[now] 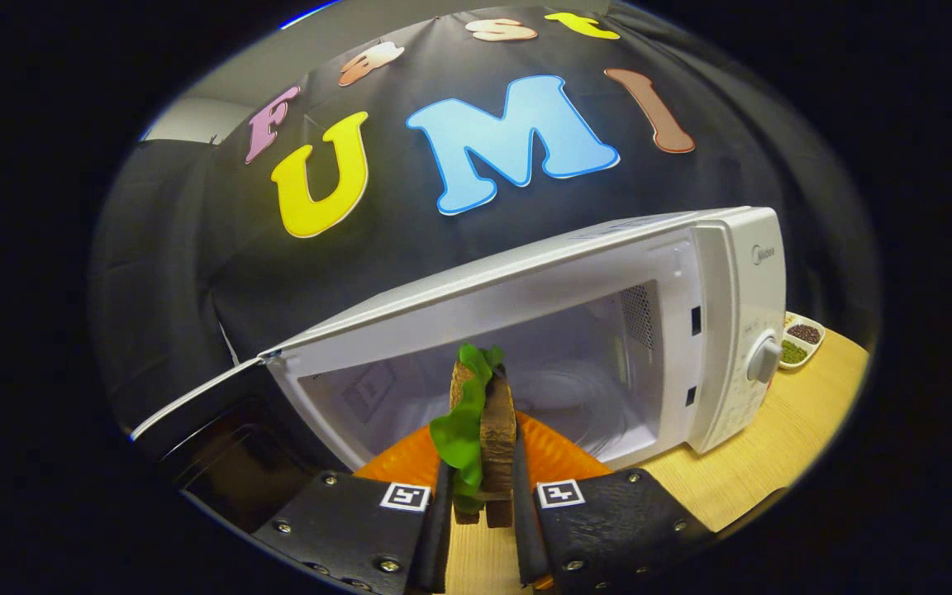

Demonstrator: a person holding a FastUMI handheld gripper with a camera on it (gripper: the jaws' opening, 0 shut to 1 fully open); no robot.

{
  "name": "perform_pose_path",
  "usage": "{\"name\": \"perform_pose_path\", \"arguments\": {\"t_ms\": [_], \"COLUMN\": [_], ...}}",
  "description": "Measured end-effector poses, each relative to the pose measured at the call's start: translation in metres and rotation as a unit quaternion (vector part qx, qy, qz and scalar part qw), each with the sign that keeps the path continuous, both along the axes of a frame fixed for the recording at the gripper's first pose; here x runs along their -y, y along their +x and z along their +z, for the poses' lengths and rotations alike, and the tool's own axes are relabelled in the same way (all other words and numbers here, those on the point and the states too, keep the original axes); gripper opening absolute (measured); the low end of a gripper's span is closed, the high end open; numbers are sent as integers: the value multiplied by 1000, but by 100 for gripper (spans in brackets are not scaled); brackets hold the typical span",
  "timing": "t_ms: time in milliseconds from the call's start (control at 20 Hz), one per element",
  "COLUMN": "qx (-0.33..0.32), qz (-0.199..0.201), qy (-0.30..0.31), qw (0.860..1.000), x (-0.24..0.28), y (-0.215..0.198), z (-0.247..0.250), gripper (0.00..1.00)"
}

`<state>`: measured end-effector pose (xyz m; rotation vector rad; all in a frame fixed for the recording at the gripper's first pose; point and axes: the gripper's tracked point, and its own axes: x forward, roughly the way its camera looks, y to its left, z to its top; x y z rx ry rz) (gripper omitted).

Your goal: Open the microwave, put the food inside, and close the microwave door.

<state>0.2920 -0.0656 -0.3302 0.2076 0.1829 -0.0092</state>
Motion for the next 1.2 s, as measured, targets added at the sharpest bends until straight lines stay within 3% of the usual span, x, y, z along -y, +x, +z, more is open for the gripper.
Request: {"name": "perform_pose_path", "arguments": {"t_ms": [300, 650, 700, 850, 1200], "qx": [-4, -3, -5, -25, -41], "qz": [-2, -36, -46, -73, -16], "qy": [48, 1, -9, -68, -96], "qw": [999, 999, 999, 995, 994], "x": [0, 35, 42, 70, 48], "y": [48, 69, 66, 65, 40], "z": [-4, -7, -6, -14, -10], "gripper": [33, 33, 39, 71, 76]}}
